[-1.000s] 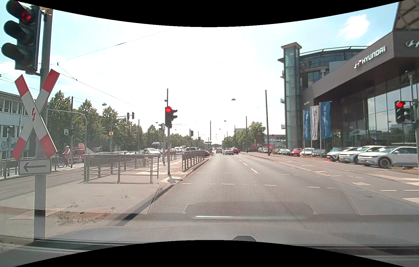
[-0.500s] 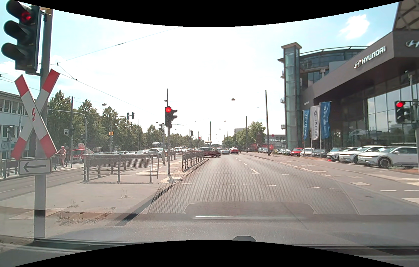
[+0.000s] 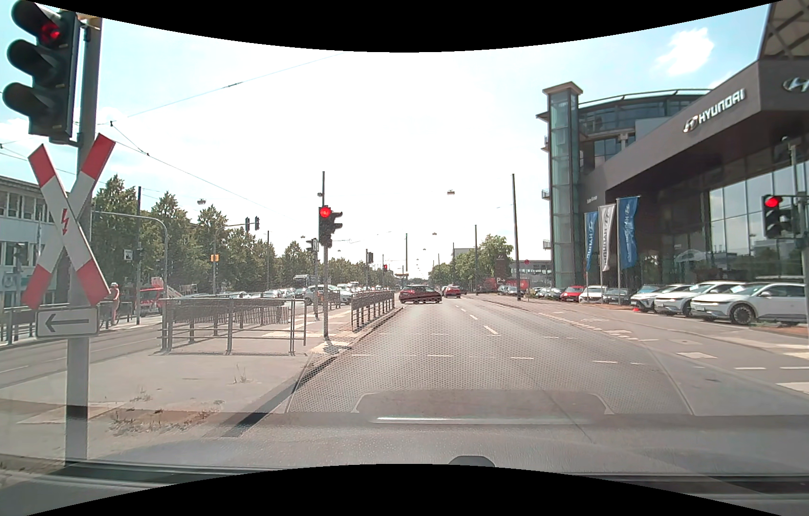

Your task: Follow the waypoints while adhering to traffic rules and regulations

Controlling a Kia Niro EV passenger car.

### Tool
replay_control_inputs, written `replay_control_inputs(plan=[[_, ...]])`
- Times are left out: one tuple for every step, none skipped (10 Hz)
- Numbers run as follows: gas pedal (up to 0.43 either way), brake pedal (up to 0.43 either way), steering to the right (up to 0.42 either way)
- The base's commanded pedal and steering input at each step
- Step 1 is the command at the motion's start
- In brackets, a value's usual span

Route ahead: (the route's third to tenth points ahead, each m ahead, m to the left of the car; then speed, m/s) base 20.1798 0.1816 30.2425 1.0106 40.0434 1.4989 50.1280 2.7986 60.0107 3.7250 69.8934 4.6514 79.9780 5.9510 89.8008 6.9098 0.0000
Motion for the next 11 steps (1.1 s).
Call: replay_control_inputs(plan=[[0.000,0.226,-0.007],[0.000,0.220,-0.007],[0.000,0.220,-0.007],[0.000,0.220,-0.007],[0.000,0.220,-0.007],[0.000,0.220,-0.007],[0.000,0.220,-0.007],[0.000,0.220,-0.007],[0.000,0.220,-0.007],[0.000,0.220,-0.007],[0.000,0.220,-0.007]])
